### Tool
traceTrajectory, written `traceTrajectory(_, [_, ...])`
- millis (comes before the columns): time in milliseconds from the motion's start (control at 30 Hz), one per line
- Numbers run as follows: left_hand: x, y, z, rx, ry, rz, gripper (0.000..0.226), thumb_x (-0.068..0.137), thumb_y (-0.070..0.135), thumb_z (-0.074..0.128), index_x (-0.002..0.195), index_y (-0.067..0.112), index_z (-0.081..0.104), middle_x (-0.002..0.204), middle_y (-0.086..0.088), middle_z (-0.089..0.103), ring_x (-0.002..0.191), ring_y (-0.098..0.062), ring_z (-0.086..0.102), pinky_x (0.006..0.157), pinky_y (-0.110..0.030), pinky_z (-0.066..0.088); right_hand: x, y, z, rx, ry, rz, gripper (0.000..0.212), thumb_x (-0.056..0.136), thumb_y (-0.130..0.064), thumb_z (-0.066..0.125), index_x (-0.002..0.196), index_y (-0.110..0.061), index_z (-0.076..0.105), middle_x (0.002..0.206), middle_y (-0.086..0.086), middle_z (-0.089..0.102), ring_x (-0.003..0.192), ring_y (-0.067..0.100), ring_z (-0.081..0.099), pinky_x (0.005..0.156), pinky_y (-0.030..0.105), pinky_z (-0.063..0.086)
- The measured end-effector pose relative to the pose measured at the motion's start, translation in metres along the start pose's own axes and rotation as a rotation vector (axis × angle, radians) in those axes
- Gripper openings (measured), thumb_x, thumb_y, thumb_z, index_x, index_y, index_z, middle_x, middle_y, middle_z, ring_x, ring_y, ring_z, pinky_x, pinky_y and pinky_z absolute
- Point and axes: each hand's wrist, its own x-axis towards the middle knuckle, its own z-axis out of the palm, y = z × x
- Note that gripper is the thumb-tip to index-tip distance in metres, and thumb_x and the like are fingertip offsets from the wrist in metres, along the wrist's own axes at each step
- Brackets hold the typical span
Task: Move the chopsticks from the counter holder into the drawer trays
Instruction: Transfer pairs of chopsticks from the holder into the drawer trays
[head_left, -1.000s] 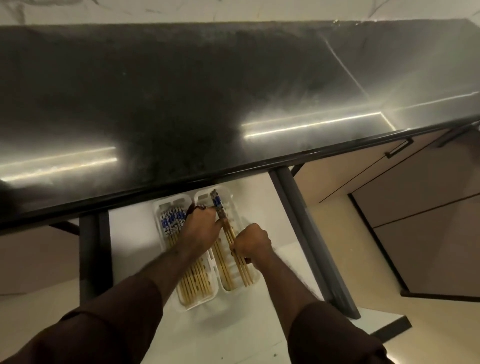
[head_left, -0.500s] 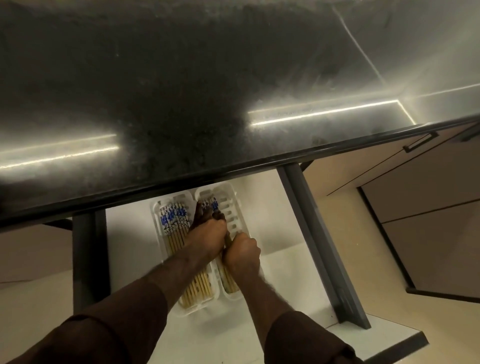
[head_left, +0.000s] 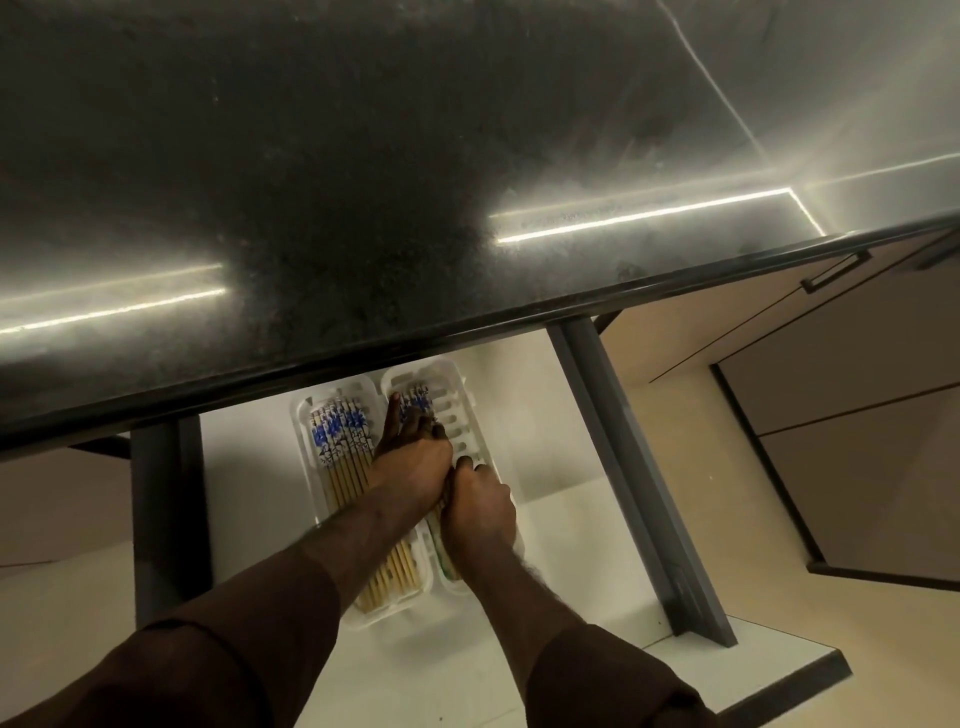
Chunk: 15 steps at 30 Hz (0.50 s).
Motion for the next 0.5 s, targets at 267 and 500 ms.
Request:
traceTrajectory(267, [-0.003,0.001,-0.002,-0.047,-0.027,-0.026,0.025,0.097,0.021,0.050,0.122,0.018,0.056,0.121,-0.004,0.064,0.120,-0.019,0.056,0.106,-0.043,0.040,-0.005,0.002,-0.004,-0.020,-0.019,-0.080,0.026,0.099,-0.018,0.045,0.120,-0.014,0.059,0.114,0.010,0.066,0.099,0.029,0.066,0.085,0.038,0.053])
traceTrajectory(500, [-0.016,0.001,-0.006,0.035,0.096,0.053,0.028,0.095,0.018,0.050,0.121,0.017,0.060,0.132,-0.007,0.059,0.132,-0.022,0.046,0.114,-0.051,0.028,-0.015,0.003,-0.021,-0.026,-0.004,-0.101,0.023,0.098,-0.017,0.046,0.117,-0.012,0.057,0.113,0.013,0.066,0.099,0.033,0.065,0.083,0.040,0.052])
